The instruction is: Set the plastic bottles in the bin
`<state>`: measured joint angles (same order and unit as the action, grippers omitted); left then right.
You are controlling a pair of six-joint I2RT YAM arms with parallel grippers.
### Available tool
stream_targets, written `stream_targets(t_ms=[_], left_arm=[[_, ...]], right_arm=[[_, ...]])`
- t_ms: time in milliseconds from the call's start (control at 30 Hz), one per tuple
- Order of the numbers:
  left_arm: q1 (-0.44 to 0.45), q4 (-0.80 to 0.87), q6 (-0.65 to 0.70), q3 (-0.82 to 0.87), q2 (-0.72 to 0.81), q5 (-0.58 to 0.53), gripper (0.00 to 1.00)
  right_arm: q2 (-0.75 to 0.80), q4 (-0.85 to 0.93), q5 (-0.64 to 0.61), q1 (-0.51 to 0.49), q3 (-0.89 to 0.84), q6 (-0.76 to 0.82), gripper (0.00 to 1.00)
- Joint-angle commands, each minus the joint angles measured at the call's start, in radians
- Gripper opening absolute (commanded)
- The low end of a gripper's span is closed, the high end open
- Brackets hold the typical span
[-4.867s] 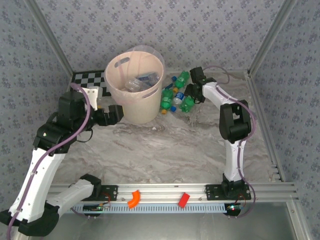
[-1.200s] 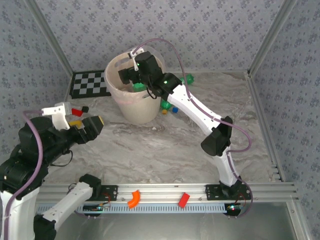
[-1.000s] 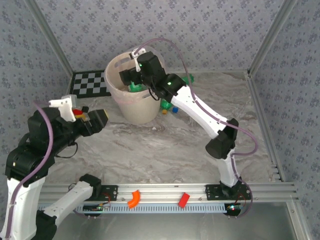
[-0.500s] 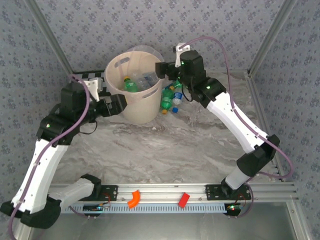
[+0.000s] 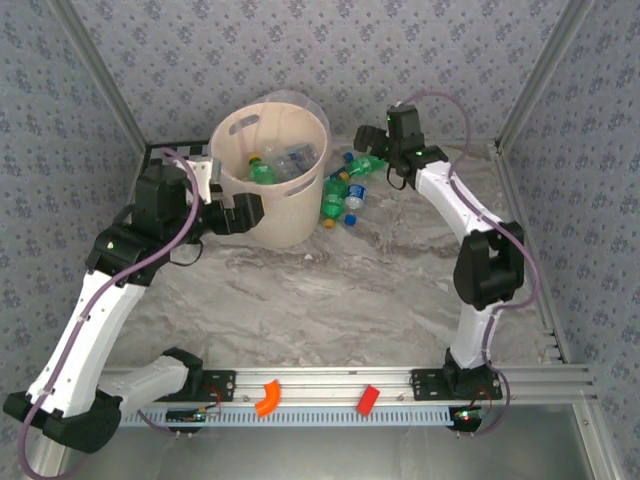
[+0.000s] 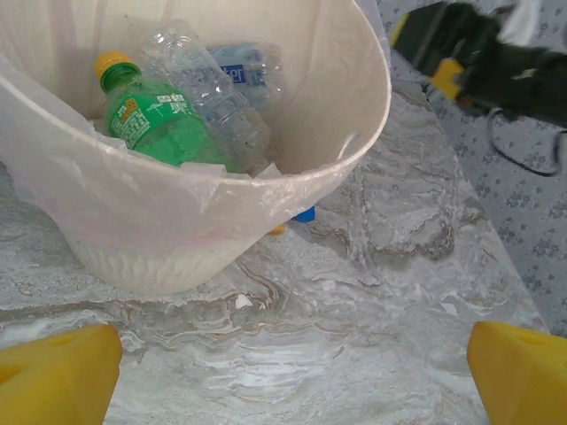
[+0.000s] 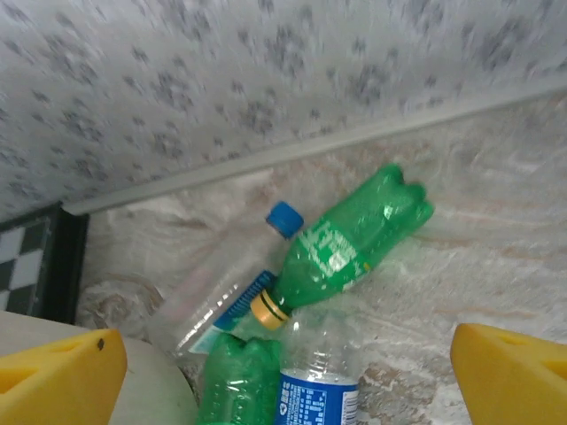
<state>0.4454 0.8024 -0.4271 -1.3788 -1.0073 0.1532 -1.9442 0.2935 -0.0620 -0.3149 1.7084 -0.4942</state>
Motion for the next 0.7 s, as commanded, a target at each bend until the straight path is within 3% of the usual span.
stream_targets(t_ms=[0,233,667], left_arm=[[0.009,-0.033,-0.004,0.032,0.029,0.008,1.00],[0.044,-0.068,-0.025,0.061,0.039,-0.044,1.00],[0.056,-0.077,-0.009,0.057,0.041,-0.073,1.00]], right_arm=[[-0.058,-0.027,0.097,-0.011,0.026,-0.063,0.89],[-0.117,-0.054,0.119,-0.029,-0.041,-0.097,0.82],[-0.165,-0.075,0.075,-0.047,-0.141,-0.121,0.79]])
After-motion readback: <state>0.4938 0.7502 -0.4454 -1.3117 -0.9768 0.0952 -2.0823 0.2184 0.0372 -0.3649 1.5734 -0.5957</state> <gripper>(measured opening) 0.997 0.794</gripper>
